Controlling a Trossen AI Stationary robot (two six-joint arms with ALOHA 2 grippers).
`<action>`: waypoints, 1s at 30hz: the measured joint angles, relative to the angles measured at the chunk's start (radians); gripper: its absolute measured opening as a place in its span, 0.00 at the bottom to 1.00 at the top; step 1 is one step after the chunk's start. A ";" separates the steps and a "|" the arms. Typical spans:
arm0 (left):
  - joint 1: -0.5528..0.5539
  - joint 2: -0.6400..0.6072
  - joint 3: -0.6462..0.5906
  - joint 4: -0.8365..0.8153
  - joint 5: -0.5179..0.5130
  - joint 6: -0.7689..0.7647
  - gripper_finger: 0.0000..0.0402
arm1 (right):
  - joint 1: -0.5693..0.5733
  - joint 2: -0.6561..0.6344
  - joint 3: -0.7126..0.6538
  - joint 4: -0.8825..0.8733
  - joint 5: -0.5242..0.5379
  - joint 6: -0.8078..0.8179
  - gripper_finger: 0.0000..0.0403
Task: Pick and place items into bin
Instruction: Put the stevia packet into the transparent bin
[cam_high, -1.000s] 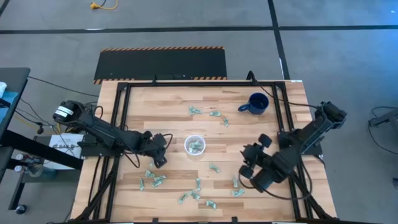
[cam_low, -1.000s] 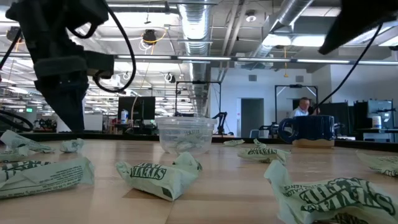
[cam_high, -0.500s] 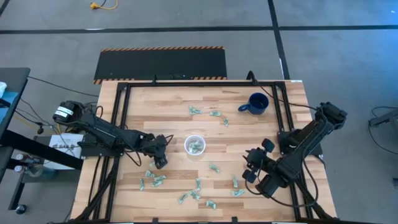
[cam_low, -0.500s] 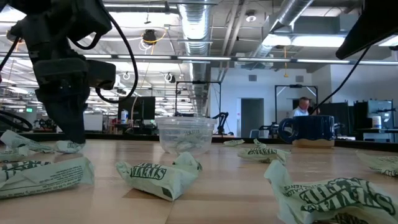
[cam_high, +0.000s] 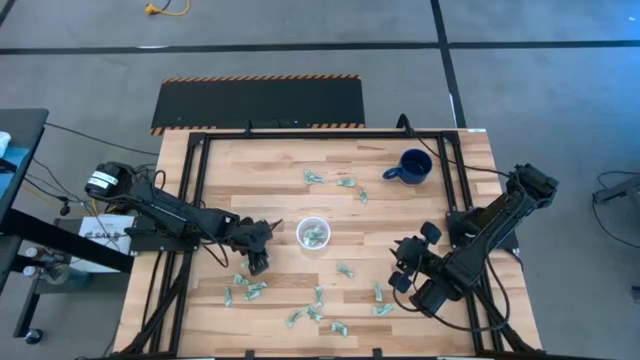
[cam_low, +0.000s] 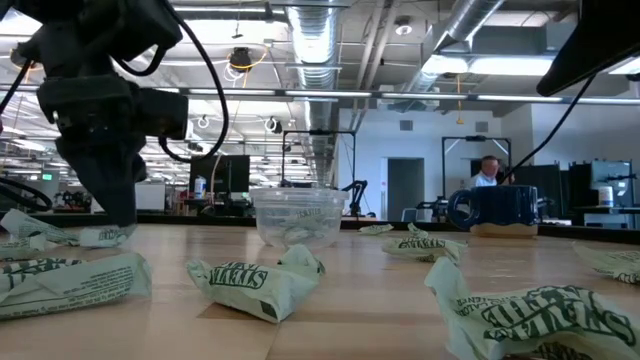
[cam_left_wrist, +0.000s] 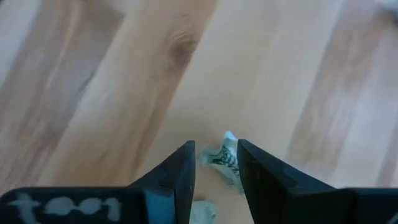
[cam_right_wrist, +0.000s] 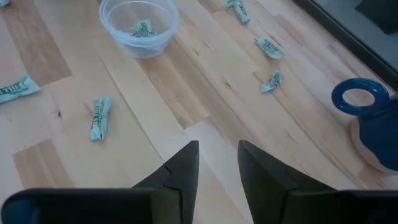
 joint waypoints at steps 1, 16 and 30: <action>0.000 0.000 0.000 0.010 0.008 0.007 0.26 | 0.000 0.000 0.000 0.000 0.000 0.000 0.27; 0.000 0.000 0.000 0.024 0.029 0.018 0.07 | 0.000 0.000 0.000 0.000 0.000 0.000 0.27; -0.002 0.000 0.000 0.024 0.040 0.099 0.27 | 0.000 0.000 0.000 0.000 -0.001 0.000 0.27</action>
